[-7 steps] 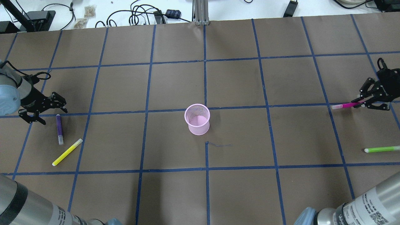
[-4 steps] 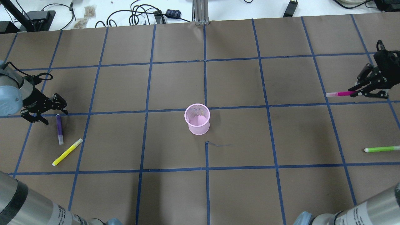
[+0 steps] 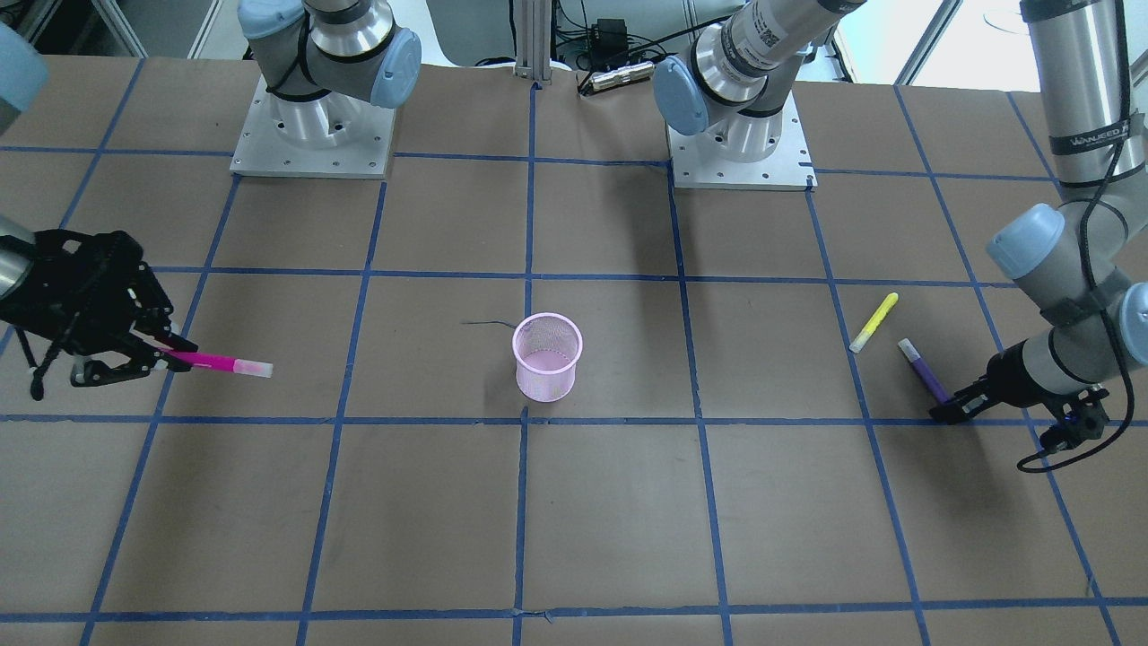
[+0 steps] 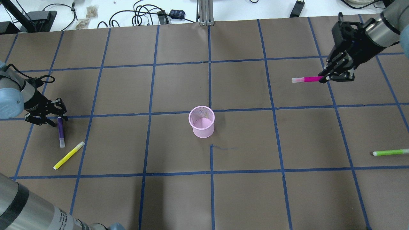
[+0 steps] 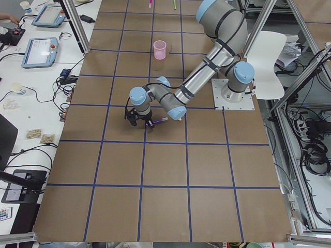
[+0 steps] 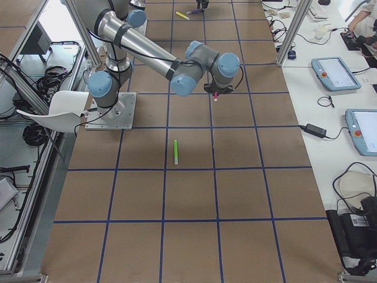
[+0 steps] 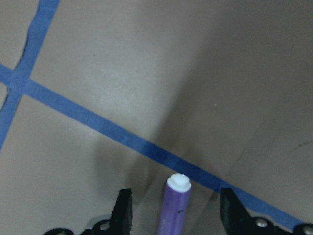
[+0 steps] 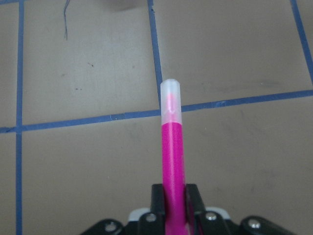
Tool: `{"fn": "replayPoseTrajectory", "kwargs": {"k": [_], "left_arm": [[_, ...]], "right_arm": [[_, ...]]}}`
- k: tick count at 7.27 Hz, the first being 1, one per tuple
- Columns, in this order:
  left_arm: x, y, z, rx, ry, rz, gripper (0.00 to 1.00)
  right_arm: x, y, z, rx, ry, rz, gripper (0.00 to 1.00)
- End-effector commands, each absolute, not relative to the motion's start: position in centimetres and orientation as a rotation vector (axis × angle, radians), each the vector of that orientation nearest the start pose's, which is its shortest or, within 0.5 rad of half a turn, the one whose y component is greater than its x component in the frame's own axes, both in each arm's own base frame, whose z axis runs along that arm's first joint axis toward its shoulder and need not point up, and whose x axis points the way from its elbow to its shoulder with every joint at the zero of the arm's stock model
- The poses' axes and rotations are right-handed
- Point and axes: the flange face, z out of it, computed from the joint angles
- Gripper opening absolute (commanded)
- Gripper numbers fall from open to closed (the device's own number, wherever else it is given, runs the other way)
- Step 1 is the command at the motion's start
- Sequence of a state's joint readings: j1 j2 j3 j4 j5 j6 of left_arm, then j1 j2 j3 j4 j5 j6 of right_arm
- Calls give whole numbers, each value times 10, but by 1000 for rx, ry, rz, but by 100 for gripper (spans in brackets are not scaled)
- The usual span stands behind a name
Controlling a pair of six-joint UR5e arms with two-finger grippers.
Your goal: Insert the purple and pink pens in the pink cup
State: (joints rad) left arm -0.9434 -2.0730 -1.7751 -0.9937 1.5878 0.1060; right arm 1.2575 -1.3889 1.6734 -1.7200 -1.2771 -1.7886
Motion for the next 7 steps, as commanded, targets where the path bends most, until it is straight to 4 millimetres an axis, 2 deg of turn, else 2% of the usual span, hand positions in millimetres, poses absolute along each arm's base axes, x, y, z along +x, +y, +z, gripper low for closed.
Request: {"fn": "replayPoseTrajectory", "kwargs": {"k": [1,2,3,5,6,7], "left_arm": [[242,-556,171,-807,3047,215,0],[241,-555,170,-808,3050,235,0],[241,-555,174,-807,3047,227,0],[240,-570,218,-778,3033,126,0],[246,-578,243,-769,3014,128,0],[248,-586,267,-758,3009,130,0]], "right_arm": [[114,-552,387,-2035,2248,-134,0],[155,-542,390,-2200,2274,-22,0],[205,-527,389,-2280,2244,8,0],[258,-524,380,-2190,2379,2,0],[293,-511,378,-2127,2442,-5,0],[329,-496,359,-2141,2494,67,0]]}}
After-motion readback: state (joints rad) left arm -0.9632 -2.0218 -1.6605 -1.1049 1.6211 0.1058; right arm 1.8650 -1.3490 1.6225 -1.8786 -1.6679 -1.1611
